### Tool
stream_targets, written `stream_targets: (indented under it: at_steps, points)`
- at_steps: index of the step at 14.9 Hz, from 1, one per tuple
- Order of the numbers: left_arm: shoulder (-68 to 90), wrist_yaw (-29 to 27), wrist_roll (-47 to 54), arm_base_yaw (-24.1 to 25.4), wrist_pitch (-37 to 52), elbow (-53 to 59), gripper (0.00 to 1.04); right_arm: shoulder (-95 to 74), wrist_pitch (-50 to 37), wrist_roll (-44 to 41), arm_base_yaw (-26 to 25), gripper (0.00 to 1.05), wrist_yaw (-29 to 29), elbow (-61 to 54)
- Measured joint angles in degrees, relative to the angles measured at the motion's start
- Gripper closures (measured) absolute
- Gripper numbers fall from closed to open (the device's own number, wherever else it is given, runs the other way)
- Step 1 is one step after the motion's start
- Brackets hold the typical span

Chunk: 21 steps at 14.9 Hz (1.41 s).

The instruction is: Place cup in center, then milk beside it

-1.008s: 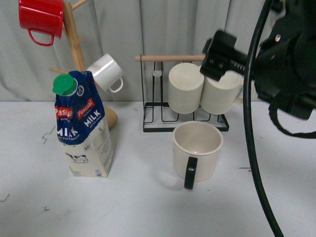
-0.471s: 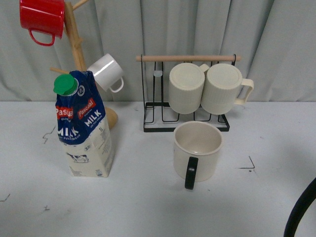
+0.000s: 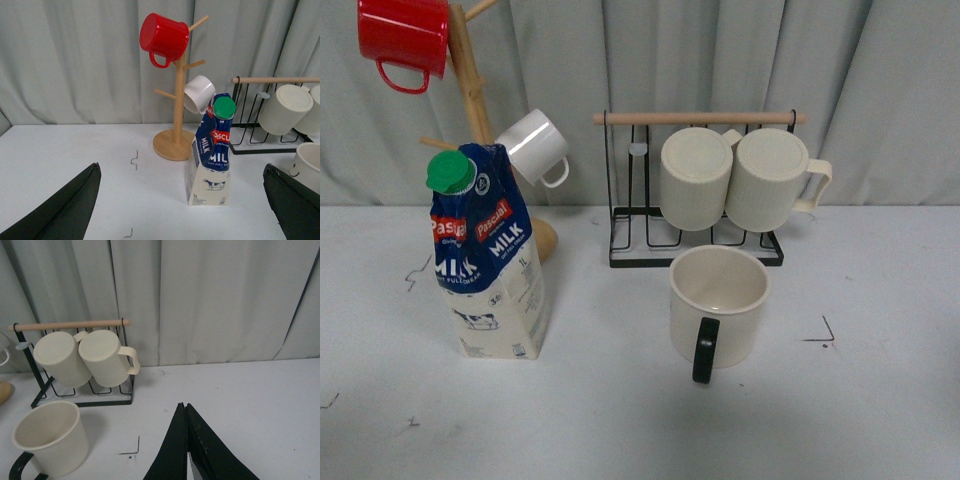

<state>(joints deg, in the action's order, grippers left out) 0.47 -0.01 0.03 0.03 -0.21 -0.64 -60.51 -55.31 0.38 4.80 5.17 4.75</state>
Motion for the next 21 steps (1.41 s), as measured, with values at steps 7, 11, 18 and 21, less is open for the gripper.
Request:
stream_targets:
  at_steps: [7,11,18,21]
  points:
    - [0.0,0.0,0.0,0.0,0.0,0.0,0.07,22.3,18.3,0.0,-4.8,1.03,-5.0,-4.0]
    - [0.0,0.0,0.0,0.0,0.0,0.0,0.07,32.8,27.8,0.0,-4.8,1.03,-5.0,-4.1]
    - [0.0,0.0,0.0,0.0,0.0,0.0,0.07,45.3,39.9,0.0,-4.8,1.03,-5.0,-4.1]
    - [0.0,0.0,0.0,0.0,0.0,0.0,0.07,48.9,43.6,0.0,-4.8,1.03,-5.0,-4.1]
